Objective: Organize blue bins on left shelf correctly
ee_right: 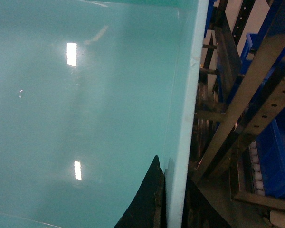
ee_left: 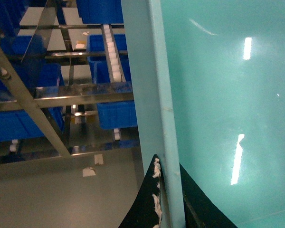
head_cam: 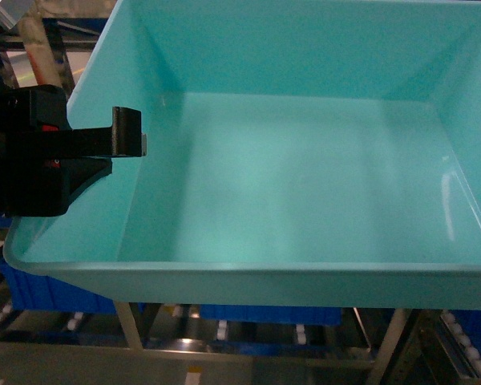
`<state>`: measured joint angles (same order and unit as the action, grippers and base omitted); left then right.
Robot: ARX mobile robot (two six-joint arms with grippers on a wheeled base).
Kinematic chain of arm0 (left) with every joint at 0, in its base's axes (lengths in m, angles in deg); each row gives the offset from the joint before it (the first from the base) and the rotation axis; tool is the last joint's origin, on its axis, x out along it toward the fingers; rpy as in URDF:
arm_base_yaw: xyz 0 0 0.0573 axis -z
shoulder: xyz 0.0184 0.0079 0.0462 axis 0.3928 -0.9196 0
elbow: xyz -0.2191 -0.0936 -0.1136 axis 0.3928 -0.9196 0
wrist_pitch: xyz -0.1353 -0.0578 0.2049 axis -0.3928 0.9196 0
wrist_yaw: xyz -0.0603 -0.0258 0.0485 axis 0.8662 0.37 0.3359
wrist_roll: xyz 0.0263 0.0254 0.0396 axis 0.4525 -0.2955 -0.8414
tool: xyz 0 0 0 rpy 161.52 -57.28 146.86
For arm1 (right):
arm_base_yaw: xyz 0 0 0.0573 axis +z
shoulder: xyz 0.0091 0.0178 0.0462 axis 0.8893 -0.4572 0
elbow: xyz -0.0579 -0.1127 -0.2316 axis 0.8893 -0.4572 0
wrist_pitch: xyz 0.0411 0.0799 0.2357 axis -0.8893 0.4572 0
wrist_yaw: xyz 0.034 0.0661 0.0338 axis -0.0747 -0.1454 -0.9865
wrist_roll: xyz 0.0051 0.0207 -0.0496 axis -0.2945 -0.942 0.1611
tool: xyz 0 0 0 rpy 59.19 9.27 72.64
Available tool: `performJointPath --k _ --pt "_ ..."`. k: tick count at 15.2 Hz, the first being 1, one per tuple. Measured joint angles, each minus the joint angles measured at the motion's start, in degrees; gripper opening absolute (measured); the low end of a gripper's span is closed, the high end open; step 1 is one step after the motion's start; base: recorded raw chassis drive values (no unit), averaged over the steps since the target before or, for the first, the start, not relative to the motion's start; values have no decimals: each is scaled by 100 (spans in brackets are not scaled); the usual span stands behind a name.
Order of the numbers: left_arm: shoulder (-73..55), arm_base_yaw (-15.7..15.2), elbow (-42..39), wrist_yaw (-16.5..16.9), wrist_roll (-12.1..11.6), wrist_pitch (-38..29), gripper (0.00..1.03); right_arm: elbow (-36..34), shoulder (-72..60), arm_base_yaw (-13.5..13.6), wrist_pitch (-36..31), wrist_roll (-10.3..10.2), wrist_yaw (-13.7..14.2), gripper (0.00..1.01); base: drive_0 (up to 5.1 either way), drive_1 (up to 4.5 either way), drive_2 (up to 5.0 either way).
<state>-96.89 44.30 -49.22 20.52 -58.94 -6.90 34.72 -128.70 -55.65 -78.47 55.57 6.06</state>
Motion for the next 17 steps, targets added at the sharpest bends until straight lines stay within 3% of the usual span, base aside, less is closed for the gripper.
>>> performJointPath --k 4,13,17 --pt "-2 0 0 2 0 2 2 0 -4 0 22 0 2 2 1 379 -377" --pt "-243 0 28 81 48 79 2 15 -192 -2 184 -13 -72 2 0 0 0" --pt "-649 13 39 -7 -52 28 2 50 -675 -46 188 7 -214 2 0 0 0"
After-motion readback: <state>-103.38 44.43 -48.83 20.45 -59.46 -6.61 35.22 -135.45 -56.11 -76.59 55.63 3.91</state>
